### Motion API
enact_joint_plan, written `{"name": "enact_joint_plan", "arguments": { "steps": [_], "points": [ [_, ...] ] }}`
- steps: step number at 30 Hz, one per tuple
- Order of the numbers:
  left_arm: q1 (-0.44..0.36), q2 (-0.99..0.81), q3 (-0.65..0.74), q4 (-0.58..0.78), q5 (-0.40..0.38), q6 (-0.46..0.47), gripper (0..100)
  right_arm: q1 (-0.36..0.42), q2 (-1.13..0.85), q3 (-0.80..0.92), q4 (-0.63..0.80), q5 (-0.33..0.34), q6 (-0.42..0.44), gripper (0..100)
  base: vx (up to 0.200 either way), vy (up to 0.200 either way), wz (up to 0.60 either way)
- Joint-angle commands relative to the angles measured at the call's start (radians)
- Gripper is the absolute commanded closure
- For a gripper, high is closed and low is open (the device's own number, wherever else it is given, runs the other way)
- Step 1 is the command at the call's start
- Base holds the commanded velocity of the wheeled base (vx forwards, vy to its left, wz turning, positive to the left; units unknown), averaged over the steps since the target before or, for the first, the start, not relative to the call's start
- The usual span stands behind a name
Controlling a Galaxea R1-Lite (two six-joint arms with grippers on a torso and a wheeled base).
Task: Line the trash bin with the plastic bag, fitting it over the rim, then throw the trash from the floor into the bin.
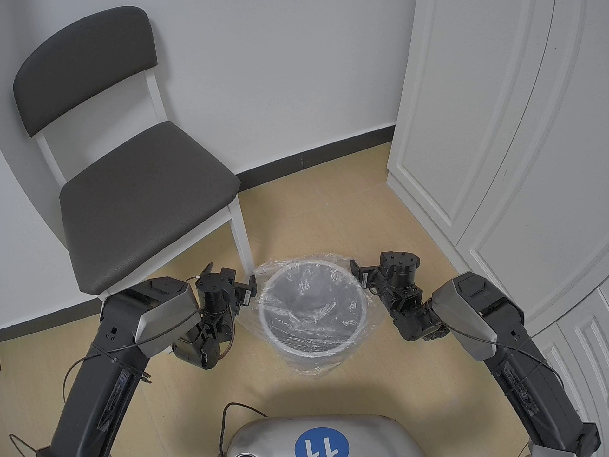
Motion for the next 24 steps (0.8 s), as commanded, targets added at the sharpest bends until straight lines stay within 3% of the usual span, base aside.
{"name": "enact_joint_plan", "arguments": {
  "steps": [1, 6, 9, 13, 14, 16, 17, 19, 23, 24],
  "points": [
    [0.005, -0.015, 0.024, 0.004, 0.004, 0.001, 0, -0.005, -0.004, 0.002, 0.011, -0.007, 0.0, 0, 0.0, 0.0, 0.0],
    [0.011, -0.026, 0.042, 0.001, 0.005, 0.009, 0, -0.014, -0.008, 0.018, 0.031, -0.009, -0.007, 0, 0.0, 0.0, 0.0],
    [0.016, -0.083, 0.127, 0.001, -0.013, 0.014, 0, -0.016, -0.028, 0.048, 0.034, -0.01, -0.008, 0, 0.0, 0.0, 0.0],
    [0.015, -0.113, 0.185, 0.0, -0.056, 0.015, 0, -0.014, -0.071, 0.107, 0.03, -0.01, -0.008, 0, 0.0, 0.0, 0.0],
    [0.015, -0.15, 0.254, 0.006, -0.11, 0.015, 0, -0.011, -0.131, 0.2, 0.023, -0.009, -0.01, 0, 0.0, 0.0, 0.0],
    [0.015, -0.153, 0.259, 0.006, -0.113, 0.015, 0, -0.011, -0.135, 0.206, 0.023, -0.009, -0.01, 0, 0.0, 0.0, 0.0],
    [0.021, -0.196, 0.366, 0.007, -0.196, 0.034, 0, -0.005, -0.223, 0.351, 0.022, 0.004, -0.026, 0, 0.0, 0.0, 0.0],
    [0.025, -0.222, 0.406, 0.015, -0.231, 0.052, 0, -0.002, -0.281, 0.44, 0.022, 0.016, -0.059, 0, 0.0, 0.0, 0.0],
    [0.027, -0.236, 0.415, 0.043, -0.24, 0.054, 0, -0.002, -0.321, 0.507, 0.019, 0.022, -0.111, 0, 0.0, 0.0, 0.0],
    [0.024, -0.239, 0.4, 0.07, -0.237, 0.054, 0, -0.013, -0.339, 0.539, -0.007, 0.022, -0.161, 0, 0.0, 0.0, 0.0]
  ]
}}
